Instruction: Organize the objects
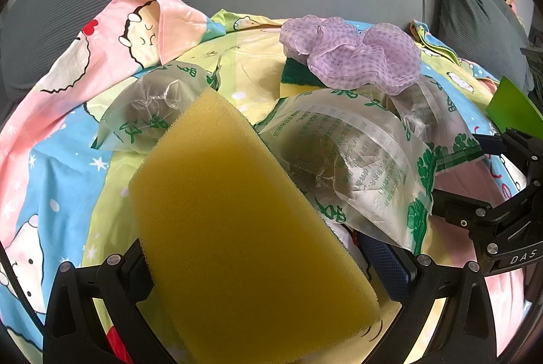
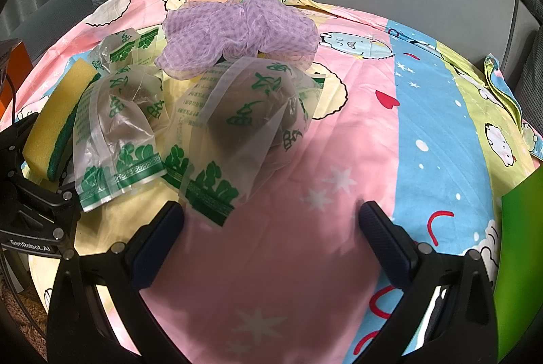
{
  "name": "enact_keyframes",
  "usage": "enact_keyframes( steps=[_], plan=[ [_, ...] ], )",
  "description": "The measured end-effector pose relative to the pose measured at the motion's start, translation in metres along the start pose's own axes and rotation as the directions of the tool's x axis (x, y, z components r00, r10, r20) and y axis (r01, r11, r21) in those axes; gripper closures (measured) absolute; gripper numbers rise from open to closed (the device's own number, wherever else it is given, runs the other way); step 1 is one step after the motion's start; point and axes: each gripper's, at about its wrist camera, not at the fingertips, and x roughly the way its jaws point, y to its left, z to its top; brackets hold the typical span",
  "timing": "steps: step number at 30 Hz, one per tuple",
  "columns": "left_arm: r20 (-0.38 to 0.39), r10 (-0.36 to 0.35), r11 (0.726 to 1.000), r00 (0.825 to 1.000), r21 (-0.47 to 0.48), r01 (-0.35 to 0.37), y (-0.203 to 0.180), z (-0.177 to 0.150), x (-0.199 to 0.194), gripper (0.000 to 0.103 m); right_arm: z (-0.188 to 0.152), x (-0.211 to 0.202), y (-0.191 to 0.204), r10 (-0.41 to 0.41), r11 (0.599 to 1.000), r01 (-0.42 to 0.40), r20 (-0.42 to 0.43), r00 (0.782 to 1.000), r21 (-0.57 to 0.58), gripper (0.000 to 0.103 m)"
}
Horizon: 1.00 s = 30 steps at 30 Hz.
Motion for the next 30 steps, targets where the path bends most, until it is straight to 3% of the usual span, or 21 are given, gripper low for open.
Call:
enact_keyframes(
  steps=[30],
  plan=[
    [0.008,-0.004,1.0,1.0,-0.014,0.004,0.0014,-0.0011,0.0001,0.0,0.0,0.0,0.0,0.0,1.0,0.0,0.0,1.0,0.0,0.0]
  ],
)
